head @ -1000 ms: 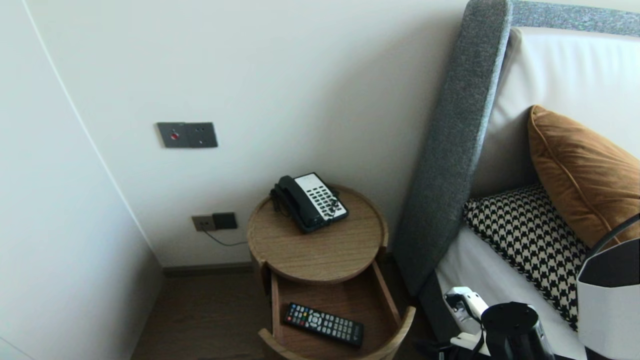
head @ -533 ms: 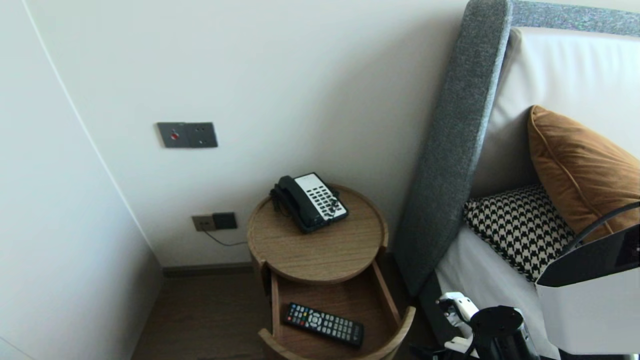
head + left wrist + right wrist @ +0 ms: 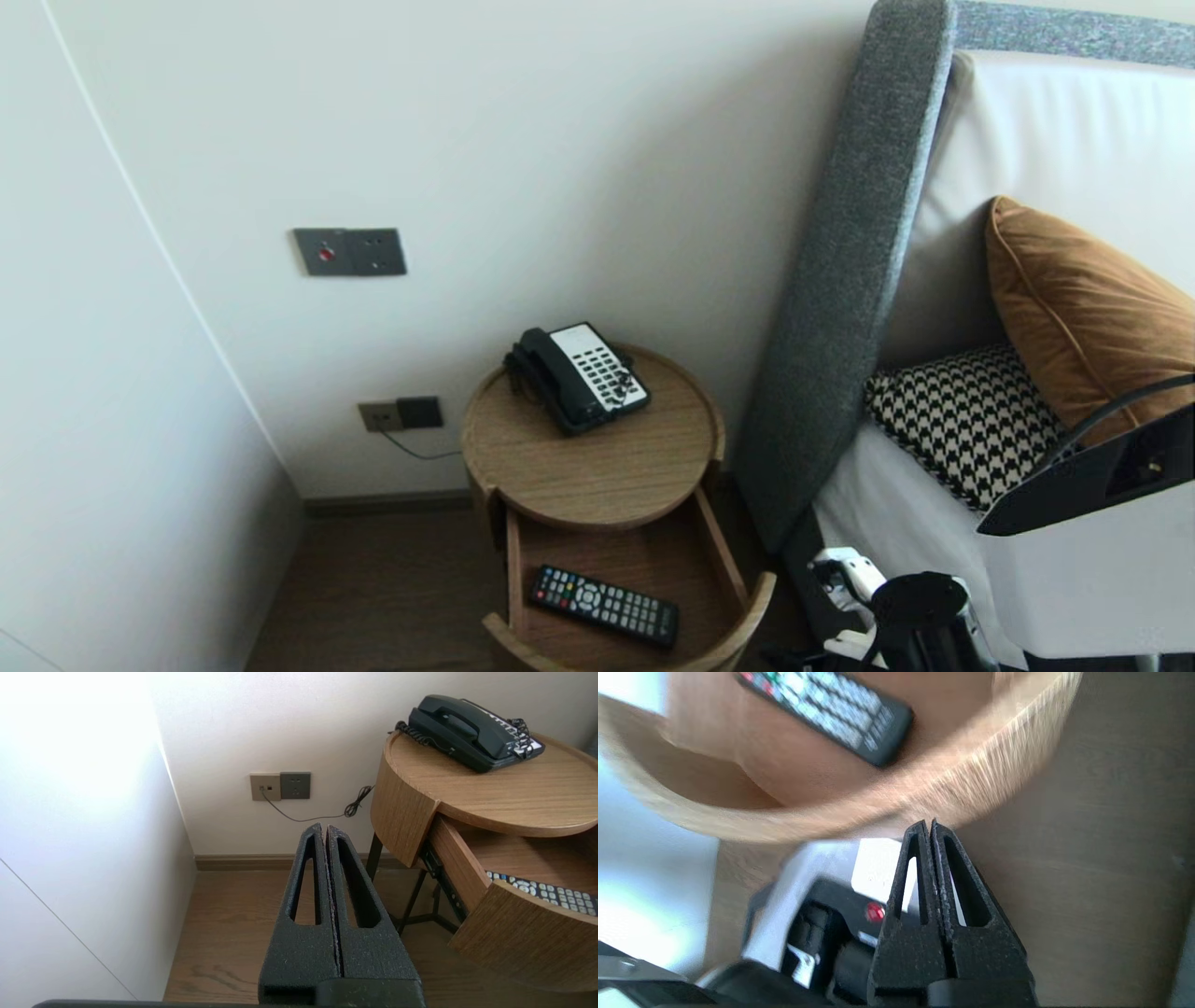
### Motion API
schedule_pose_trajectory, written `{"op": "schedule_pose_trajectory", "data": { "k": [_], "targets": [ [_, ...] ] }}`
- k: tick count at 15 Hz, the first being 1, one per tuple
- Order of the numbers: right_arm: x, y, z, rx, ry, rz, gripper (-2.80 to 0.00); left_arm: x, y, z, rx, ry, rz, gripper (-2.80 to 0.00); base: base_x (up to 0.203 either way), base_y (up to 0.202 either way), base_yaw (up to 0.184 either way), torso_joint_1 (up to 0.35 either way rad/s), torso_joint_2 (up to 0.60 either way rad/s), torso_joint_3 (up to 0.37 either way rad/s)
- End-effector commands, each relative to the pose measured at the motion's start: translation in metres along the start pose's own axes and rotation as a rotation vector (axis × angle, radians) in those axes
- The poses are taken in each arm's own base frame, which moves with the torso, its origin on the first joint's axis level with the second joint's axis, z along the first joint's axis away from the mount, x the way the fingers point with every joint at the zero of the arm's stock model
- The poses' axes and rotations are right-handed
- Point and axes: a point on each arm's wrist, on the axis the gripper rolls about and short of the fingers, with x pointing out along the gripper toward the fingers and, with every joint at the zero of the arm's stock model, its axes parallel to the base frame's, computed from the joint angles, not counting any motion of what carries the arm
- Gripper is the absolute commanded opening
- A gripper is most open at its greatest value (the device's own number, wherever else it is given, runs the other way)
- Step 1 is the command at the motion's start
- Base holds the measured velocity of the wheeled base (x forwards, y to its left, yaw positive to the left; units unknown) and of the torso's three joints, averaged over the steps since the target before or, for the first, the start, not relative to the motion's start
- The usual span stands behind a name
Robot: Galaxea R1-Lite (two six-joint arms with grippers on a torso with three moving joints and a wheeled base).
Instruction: Close the nightstand drawer
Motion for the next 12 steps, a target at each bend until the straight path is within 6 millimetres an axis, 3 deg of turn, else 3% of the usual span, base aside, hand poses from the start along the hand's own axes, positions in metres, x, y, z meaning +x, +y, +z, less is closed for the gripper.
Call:
{"op": "schedule_pose_trajectory", "data": {
  "k": [1,9,12],
  "targets": [
    [0.008,-0.002,-0.003,-0.014,0.017,-0.003,-2.80,0.000,0.000,0.000,0.000,-0.002,0.001,-2.80,0.000,0.000,0.000,0.000,0.00,0.000],
    [0.029,0.002,0.010,-0.017,-0.048,0.023,-2.80,0.000,0.000,0.000,0.000,-0.002,0.001,-2.80,0.000,0.000,0.000,0.000,0.00,0.000],
    [0.040,0.002,0.025,-0.014,-0.105,0.027,-2.80,0.000,0.000,0.000,0.000,-0.002,0.001,-2.80,0.000,0.000,0.000,0.000,0.00,0.000]
  ]
}}
